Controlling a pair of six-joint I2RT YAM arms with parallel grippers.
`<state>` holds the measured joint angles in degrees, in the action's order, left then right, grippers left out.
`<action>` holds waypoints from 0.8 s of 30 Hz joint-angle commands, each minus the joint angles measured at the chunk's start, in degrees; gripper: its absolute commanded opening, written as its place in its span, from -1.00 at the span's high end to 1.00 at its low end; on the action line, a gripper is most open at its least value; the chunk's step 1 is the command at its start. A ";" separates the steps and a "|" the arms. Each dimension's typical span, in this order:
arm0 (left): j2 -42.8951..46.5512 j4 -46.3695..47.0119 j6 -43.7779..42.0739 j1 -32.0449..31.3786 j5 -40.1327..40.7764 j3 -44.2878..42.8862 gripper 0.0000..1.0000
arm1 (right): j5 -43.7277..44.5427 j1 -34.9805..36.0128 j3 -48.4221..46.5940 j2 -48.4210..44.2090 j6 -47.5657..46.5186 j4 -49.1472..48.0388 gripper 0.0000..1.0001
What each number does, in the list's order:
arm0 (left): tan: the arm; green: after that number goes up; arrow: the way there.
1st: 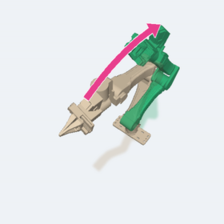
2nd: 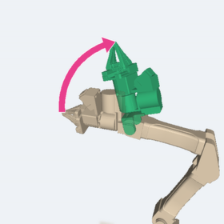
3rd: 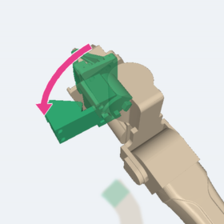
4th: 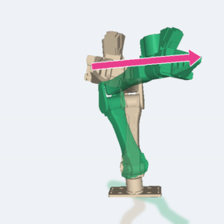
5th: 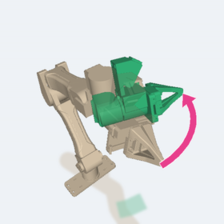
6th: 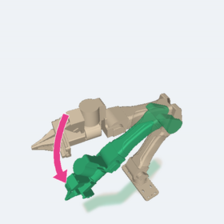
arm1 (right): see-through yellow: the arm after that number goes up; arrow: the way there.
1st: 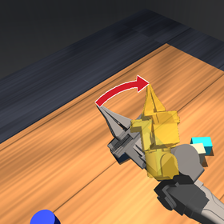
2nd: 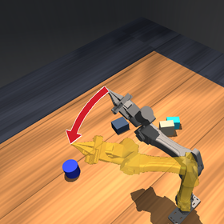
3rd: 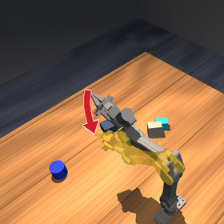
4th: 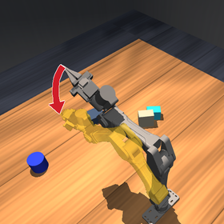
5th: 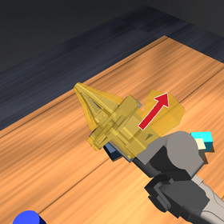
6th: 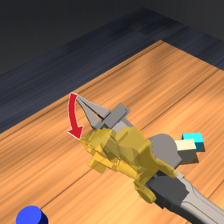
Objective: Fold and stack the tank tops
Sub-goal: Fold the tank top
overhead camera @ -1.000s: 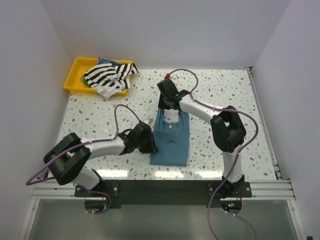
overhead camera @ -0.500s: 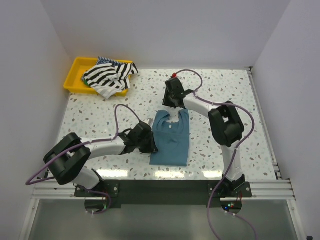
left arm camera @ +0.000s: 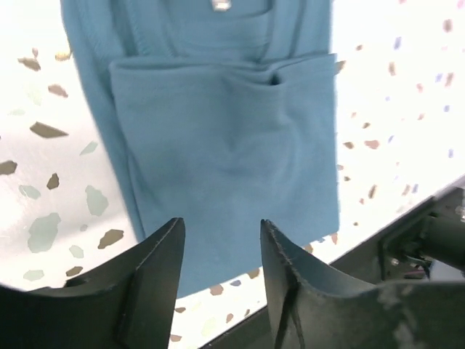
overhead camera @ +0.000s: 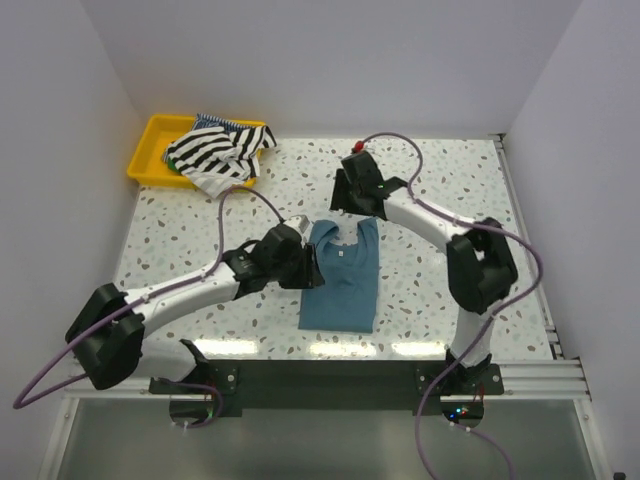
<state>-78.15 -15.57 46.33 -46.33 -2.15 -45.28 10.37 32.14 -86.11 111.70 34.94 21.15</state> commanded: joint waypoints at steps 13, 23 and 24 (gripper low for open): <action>12.05 2.55 2.27 -0.08 -12.78 12.48 -0.33 | -0.17 13.98 46.78 -50.60 19.19 12.25 -0.03; 8.98 10.30 4.56 -0.08 -15.17 18.99 -0.37 | -2.28 19.19 59.56 -52.99 30.89 2.95 0.08; 8.98 10.30 4.74 0.01 -14.90 19.43 -0.36 | -2.46 19.10 59.91 -52.38 31.50 2.50 0.08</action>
<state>-68.88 -10.24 49.28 -46.28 -15.97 -26.98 8.67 51.00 -27.00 58.35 61.52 28.84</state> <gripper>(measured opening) 0.685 0.461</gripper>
